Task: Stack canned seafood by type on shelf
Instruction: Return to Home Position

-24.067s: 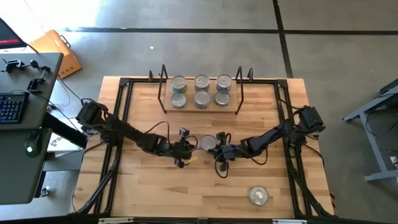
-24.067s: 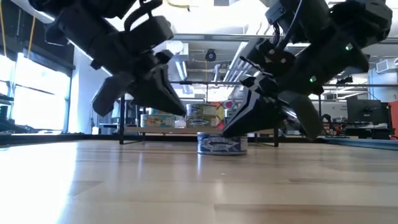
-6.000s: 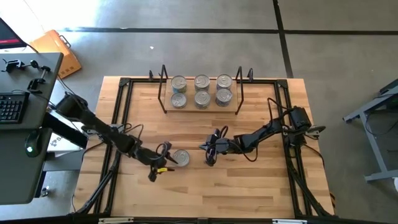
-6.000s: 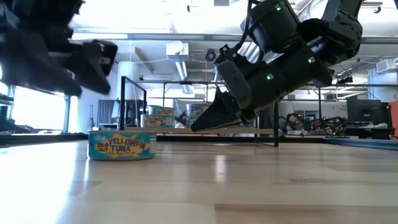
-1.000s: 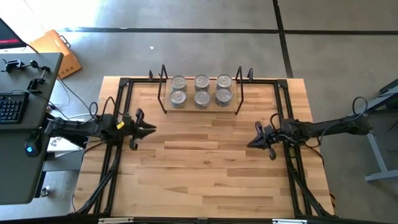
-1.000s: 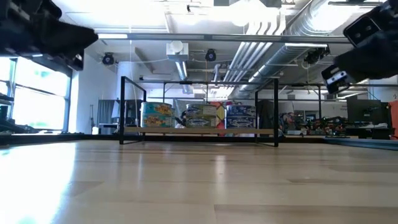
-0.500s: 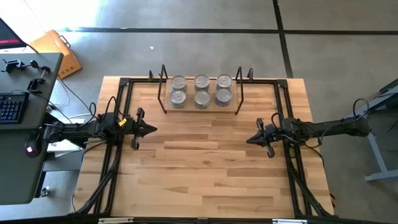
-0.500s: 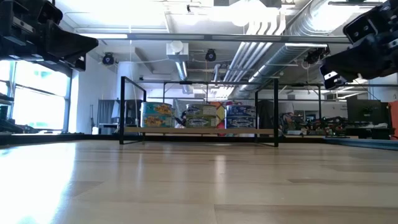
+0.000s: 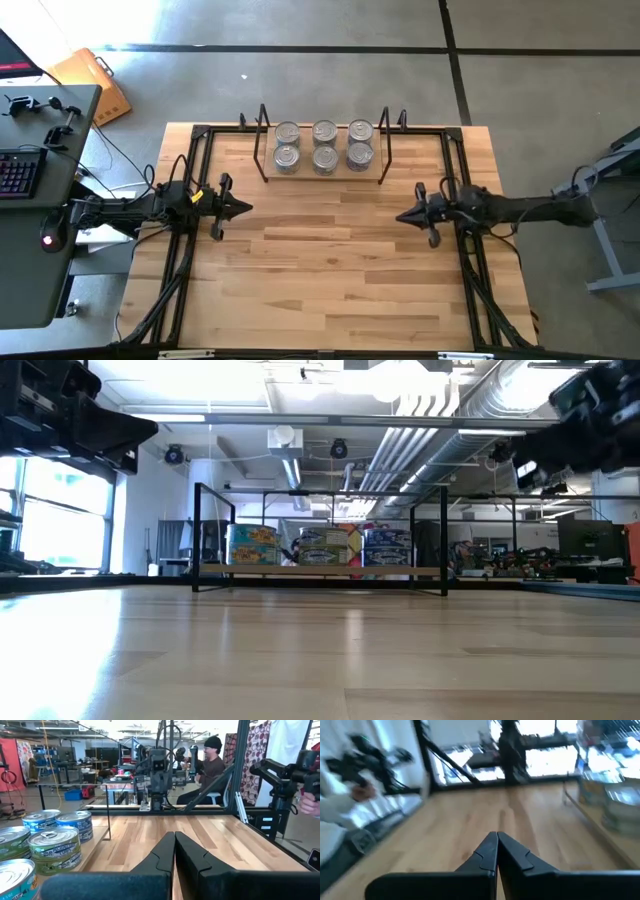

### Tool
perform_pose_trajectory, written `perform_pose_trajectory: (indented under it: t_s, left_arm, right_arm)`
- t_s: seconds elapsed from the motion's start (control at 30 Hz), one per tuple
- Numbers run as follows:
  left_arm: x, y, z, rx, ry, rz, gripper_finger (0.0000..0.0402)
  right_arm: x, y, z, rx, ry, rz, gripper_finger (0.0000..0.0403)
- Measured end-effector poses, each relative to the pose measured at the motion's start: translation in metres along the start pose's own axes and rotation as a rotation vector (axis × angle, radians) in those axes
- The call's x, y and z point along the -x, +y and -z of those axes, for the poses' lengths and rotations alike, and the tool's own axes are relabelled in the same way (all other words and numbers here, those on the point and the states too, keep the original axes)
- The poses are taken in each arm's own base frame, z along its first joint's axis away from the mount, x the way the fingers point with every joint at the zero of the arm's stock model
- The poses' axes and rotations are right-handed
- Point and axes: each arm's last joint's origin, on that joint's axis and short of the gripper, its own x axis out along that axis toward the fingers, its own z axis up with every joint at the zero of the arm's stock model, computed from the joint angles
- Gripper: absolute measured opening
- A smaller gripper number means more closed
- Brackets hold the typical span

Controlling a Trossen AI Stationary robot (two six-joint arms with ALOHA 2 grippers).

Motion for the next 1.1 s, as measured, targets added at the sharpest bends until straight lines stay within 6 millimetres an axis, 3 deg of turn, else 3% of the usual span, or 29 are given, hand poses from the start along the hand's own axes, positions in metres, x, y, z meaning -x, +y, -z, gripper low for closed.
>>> perform_pose_trajectory:
  t_s: [0.17, 0.43, 0.67, 0.93, 1.1]
  left_arm:
    - [0.0, 0.0, 0.0, 0.0, 0.001, -0.001, 0.0005]
    - [0.0, 0.0, 0.004, 0.029, 0.04, -0.002, 0.0005]
    - [0.0, 0.0, 0.005, 0.032, 0.053, -0.002, 0.0005]
    - [0.0, 0.0, 0.005, 0.032, 0.053, -0.002, 0.0005]
    - [0.0, 0.0, 0.005, 0.032, 0.053, -0.002, 0.0005]
  right_arm:
    - [0.01, -0.004, -0.008, 0.016, -0.058, -0.094, 0.0]
    - [0.025, -0.009, -0.008, -0.011, -0.098, -0.036, 0.0]
    - [0.022, -0.009, -0.004, -0.041, -0.133, -0.038, 0.0]
    - [0.021, -0.013, -0.001, -0.076, -0.15, 0.262, 0.0]
    - [0.02, -0.008, -0.002, -0.133, -0.157, 0.226, 0.0]
